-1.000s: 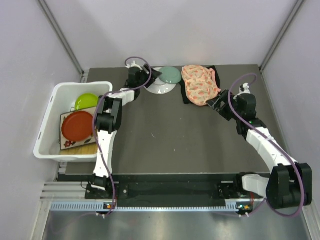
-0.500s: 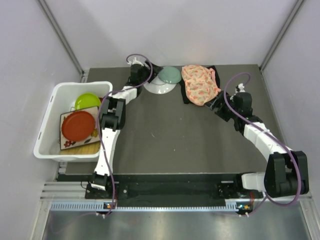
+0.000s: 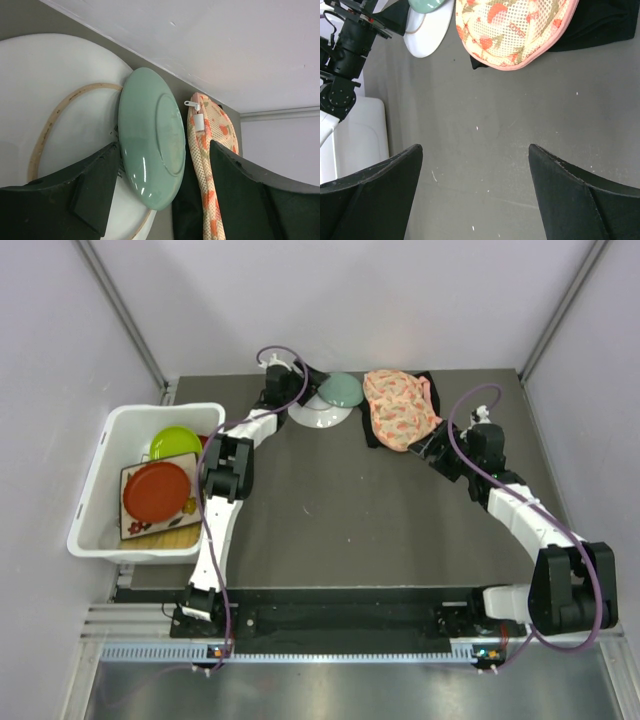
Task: Place the plates into the plastic bin on the countertop
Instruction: Pick up the plate from the corner of the board.
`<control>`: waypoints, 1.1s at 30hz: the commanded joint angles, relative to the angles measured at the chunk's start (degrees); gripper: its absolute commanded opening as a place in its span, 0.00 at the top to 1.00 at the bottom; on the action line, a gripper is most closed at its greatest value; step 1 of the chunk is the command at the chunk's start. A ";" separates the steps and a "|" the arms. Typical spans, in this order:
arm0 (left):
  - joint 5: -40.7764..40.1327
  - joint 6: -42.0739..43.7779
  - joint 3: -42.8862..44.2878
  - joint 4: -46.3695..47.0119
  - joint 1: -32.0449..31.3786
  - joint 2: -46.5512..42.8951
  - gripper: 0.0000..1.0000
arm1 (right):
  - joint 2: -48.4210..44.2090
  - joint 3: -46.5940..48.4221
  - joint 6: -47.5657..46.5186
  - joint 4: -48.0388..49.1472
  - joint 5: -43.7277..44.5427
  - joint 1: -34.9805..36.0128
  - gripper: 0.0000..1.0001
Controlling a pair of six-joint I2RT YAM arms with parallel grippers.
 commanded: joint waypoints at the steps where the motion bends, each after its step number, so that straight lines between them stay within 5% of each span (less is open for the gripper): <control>1: 1.91 -2.91 1.10 -1.31 -0.79 2.39 0.23 | -0.94 2.55 -0.60 1.25 -0.10 -0.64 0.13; 17: 2.44 -13.27 -4.26 7.03 -3.07 3.45 0.32 | -2.00 3.08 -0.68 0.63 0.52 -0.64 0.13; 33: 2.09 -14.25 -7.15 12.39 -3.07 0.65 0.83 | -3.67 2.81 -1.56 -0.25 1.40 -0.64 0.13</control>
